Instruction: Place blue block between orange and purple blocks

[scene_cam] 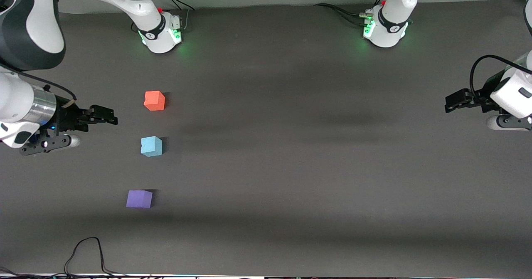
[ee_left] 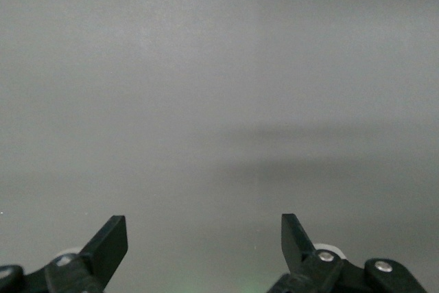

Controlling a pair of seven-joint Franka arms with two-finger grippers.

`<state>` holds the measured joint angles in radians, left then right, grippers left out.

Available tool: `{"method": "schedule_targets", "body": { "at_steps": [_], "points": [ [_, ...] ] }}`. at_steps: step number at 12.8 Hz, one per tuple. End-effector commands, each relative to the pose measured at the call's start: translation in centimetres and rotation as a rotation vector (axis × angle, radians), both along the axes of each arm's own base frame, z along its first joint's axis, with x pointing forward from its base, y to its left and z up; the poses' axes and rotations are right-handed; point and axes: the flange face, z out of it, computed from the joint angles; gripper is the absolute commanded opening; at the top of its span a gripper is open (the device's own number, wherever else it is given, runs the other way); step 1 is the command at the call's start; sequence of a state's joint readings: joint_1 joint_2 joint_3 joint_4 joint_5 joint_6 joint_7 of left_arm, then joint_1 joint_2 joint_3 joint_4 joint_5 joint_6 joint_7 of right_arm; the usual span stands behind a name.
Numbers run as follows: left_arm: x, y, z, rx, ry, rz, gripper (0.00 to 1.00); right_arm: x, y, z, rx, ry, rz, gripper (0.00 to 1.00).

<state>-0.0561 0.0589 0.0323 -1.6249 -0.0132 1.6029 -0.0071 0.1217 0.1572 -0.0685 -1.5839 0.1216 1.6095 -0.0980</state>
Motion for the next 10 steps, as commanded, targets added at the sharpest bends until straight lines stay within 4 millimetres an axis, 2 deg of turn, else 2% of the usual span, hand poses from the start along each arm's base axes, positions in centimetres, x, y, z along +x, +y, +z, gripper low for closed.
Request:
{"method": "schedule_targets", "body": {
  "at_steps": [1,6,10],
  "points": [
    [0.1,-0.2,0.4,0.005,-0.006,-0.016,1.0,-3.4,-0.3,-0.6,-0.025,-0.034,-0.022,1.0],
    [0.1,-0.1,0.4,0.004,-0.006,0.007,1.0,-3.4,-1.6,-0.5,-0.046,-0.028,-0.038,1.0],
    [0.0,-0.1,0.7,0.004,-0.012,0.01,1.0,-3.6,-3.0,1.1,-0.047,-0.022,-0.053,1.0]
  ]
}}
